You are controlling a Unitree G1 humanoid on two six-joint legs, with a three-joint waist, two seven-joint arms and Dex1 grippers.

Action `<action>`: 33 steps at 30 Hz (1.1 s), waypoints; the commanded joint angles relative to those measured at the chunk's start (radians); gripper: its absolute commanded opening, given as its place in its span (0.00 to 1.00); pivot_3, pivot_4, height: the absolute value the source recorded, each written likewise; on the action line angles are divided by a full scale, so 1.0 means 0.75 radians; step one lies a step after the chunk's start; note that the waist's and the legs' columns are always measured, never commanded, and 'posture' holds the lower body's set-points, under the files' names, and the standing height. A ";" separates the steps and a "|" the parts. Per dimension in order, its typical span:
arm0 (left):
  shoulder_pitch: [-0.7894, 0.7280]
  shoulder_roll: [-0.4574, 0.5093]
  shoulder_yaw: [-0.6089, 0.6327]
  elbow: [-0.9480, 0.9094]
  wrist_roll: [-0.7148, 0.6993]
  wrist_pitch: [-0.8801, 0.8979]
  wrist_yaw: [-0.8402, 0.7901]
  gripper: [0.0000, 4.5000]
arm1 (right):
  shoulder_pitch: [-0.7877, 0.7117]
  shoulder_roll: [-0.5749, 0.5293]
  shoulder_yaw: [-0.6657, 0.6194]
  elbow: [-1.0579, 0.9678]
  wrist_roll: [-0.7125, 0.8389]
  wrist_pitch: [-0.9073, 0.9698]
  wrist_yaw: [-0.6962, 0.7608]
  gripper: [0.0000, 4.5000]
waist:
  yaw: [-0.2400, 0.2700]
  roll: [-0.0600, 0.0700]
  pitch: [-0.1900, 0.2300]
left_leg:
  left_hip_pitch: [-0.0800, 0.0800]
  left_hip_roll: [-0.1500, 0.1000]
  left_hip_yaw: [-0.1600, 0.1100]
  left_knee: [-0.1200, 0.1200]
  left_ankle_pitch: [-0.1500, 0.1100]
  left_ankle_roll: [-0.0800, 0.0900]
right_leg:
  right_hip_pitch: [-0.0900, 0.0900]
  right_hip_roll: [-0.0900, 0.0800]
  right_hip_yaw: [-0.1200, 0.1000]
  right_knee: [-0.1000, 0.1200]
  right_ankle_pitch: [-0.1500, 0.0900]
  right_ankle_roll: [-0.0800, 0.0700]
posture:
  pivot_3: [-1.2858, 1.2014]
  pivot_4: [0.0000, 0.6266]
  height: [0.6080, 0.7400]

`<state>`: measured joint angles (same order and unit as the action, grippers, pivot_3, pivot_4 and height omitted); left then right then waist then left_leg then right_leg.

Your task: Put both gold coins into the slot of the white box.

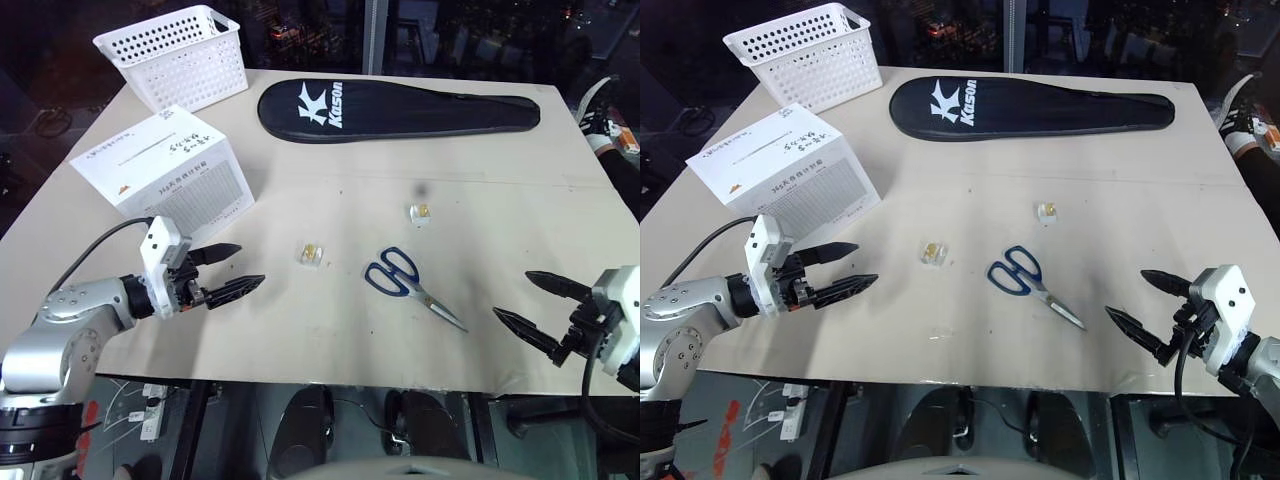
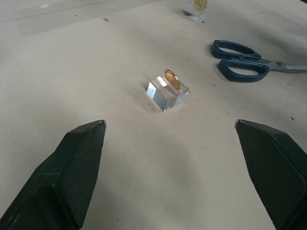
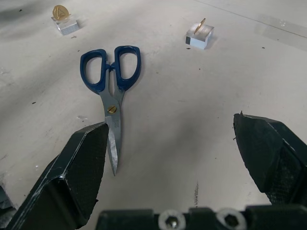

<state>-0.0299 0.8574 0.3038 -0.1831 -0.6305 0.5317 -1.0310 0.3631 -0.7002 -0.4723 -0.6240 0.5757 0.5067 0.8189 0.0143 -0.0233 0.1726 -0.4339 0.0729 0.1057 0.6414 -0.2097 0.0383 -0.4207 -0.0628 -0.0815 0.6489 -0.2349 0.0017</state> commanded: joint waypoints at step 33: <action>0.093 0.047 0.044 -0.487 -0.283 0.083 -0.129 1.00 | -0.839 0.023 0.829 -0.058 -0.103 0.660 -0.260 0.73 | -0.034 0.001 0.000 | 0.002 0.002 0.003 0.005 0.003 0.004 | -0.002 0.009 0.007 0.012 0.000 0.000 | 0.52 0.24 1.00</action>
<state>0.0382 0.8766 0.3221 -0.5124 -0.8448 0.6165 -1.0988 -0.2768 -0.6647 0.1464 -0.6313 0.4906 0.9919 0.6016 -0.0112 -0.0224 0.1725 -0.4321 0.0741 0.1080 0.6455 -0.2076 0.0411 -0.4219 -0.0562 -0.0762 0.6576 -0.2349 0.0014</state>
